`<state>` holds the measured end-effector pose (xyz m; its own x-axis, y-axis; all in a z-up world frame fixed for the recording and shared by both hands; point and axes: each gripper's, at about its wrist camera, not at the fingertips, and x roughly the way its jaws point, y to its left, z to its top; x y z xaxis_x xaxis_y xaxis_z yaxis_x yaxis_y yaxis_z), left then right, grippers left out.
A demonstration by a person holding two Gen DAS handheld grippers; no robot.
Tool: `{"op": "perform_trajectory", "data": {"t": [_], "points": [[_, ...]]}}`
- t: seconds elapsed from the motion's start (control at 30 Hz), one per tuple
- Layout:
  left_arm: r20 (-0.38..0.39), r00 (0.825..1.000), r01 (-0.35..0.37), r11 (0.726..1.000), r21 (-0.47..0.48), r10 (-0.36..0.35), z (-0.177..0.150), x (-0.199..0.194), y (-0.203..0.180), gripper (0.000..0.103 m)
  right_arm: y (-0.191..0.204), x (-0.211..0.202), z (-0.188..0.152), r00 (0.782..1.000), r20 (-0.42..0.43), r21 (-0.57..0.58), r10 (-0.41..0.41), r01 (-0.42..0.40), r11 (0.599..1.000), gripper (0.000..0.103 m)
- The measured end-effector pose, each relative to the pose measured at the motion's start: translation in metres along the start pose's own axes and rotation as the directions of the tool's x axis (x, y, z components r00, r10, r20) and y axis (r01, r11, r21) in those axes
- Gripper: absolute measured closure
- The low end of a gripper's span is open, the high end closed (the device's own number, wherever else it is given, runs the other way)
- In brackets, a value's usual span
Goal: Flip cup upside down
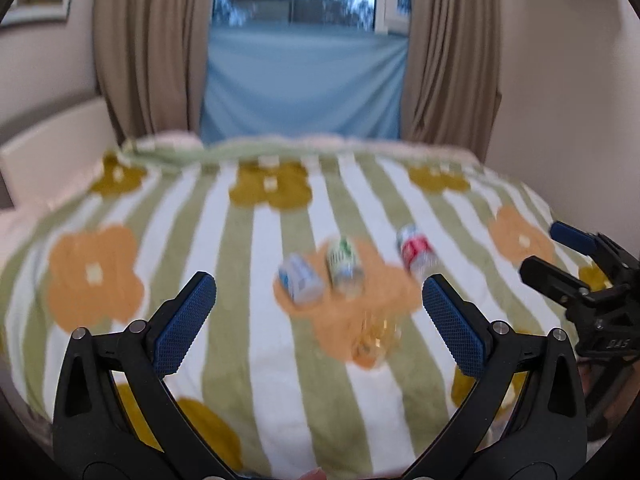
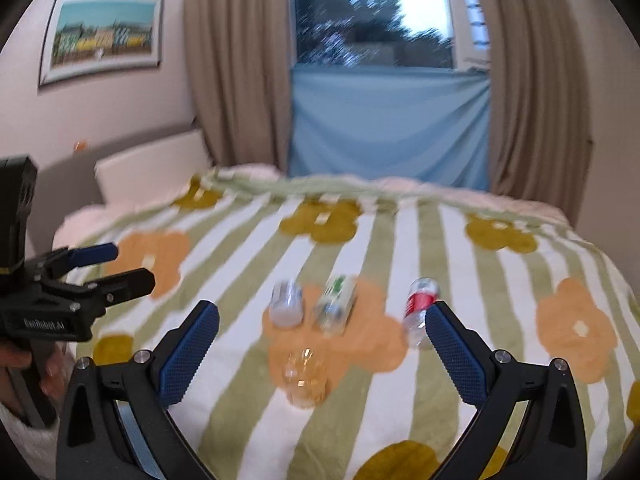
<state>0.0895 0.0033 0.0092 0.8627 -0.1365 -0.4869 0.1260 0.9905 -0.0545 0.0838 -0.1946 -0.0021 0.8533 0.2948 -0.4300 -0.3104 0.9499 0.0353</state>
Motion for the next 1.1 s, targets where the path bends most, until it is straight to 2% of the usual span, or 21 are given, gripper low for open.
{"op": "perform_trajectory", "data": {"t": [0.07, 0.13, 0.2, 0.27, 0.43, 0.63, 1.1], "points": [[0.075, 0.996, -0.045, 0.999, 0.016, 0.044, 0.004, -0.015, -0.006, 0.000, 0.000, -0.016, 0.006, 0.997, 0.062, 0.014, -0.052, 0.051, 0.999, 0.000], [0.114, 0.991, -0.069, 0.997, 0.019, 0.066, 0.004, -0.025, -0.010, 0.000, 0.001, -0.028, 0.008, 0.988, 0.104, 0.015, -0.114, 0.113, 0.993, 0.000], [0.149, 0.986, -0.084, 0.996, 0.019, 0.080, -0.001, -0.034, -0.013, 0.000, 0.002, -0.033, 0.008, 0.980, 0.123, 0.021, -0.157, 0.156, 0.988, 0.000], [0.173, 0.981, -0.098, 0.995, 0.017, 0.094, -0.007, -0.039, -0.014, 0.000, -0.001, -0.036, 0.006, 0.979, 0.126, 0.042, -0.161, 0.157, 0.987, 0.000], [0.194, 0.974, -0.124, 0.992, 0.016, 0.119, -0.016, -0.043, -0.014, 0.000, -0.005, -0.044, -0.002, 0.974, 0.138, 0.083, -0.181, 0.171, 0.982, 0.000], [0.204, 0.972, -0.120, 0.993, 0.003, 0.117, -0.019, -0.046, -0.013, 0.000, -0.006, -0.050, -0.003, 0.965, 0.149, 0.086, -0.214, 0.203, 0.975, 0.000], [0.212, 0.970, -0.123, 0.992, 0.009, 0.119, -0.020, -0.047, -0.016, 0.000, -0.008, -0.052, -0.003, 0.963, 0.149, 0.087, -0.223, 0.212, 0.973, 0.000]]}}
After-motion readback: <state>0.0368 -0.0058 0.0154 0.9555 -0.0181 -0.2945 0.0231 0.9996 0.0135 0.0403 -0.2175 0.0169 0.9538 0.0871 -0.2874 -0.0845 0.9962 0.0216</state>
